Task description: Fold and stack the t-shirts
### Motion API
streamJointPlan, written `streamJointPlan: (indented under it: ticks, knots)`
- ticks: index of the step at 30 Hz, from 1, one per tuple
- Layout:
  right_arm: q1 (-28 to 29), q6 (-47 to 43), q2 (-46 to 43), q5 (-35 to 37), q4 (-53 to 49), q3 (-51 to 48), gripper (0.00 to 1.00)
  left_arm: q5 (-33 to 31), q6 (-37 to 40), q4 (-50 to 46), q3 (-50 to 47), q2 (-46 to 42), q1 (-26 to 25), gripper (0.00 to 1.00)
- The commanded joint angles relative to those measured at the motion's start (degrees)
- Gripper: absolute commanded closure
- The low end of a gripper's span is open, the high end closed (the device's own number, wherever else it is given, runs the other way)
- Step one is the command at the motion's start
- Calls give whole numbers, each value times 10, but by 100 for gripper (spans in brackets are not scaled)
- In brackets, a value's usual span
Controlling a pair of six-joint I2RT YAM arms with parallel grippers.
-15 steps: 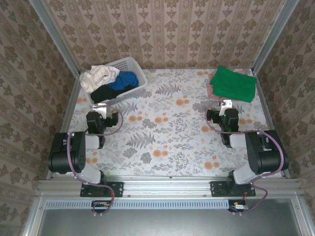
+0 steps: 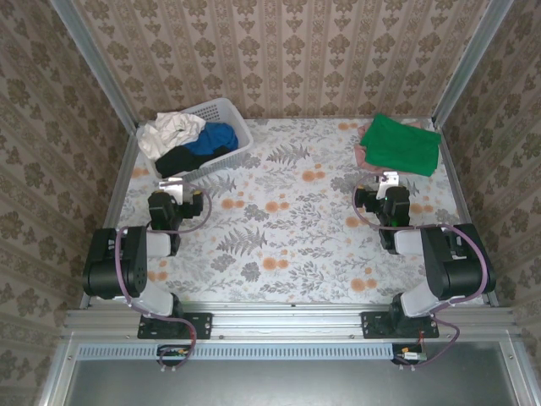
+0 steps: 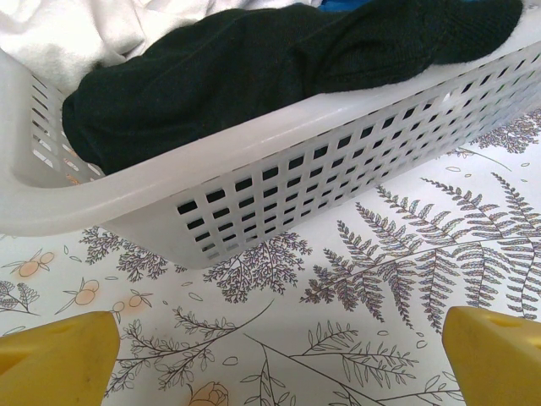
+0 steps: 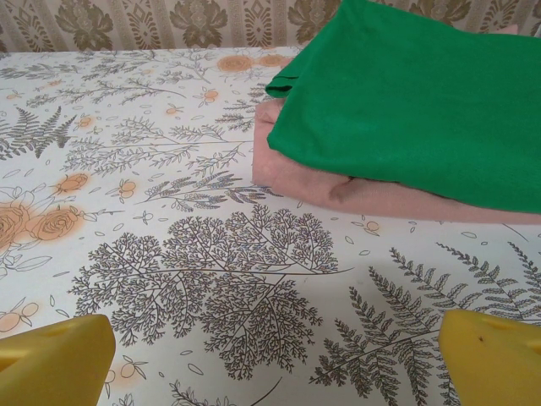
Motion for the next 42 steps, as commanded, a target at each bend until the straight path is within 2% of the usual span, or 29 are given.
streamJointPlan:
  ticks: [1,22,24,26,28,30,31,33,34,35,37,38,40,42]
  knots:
    - [-3,-3,2,-11,6,4,0,10,4,5,11,0,2,0]
    - [-3,-2,1,-9,8,4,0,13,2,4,12,0,3,0]
    - [-2,2,-16,4,-32,18,0,3,4,1,13,-6,3,0]
    - [7,-5,-65,12,-140,55,0,-27,11,-54,21,-50,-14,0]
    - [9,-3,-120,-10,-237,97,0,-84,12,-175,50,-128,-47,0]
    - [9,27,-162,-57,-285,121,0,-119,-46,-312,101,-202,-66,0]
    - [9,67,-180,-69,-306,131,0,-116,-99,-369,129,-233,-67,0]
    - [7,190,-202,-23,-367,146,0,-99,-203,-461,178,-274,-62,0]
    - [3,246,-209,0,-385,146,0,-77,-240,-473,190,-284,-58,0]
    - [-6,270,-211,-32,-395,149,0,-25,-253,-465,201,-281,-52,0]
    - [-11,229,-199,-167,-383,165,0,64,-237,-469,239,-241,-59,0]
    - [-2,218,-189,-193,-403,184,0,69,-216,-513,290,-210,-78,0]
    - [15,215,-172,-199,-435,210,0,54,-121,-586,377,-134,-127,0]
    - [24,209,-160,-210,-448,221,0,-10,-41,-645,449,-65,-170,0]
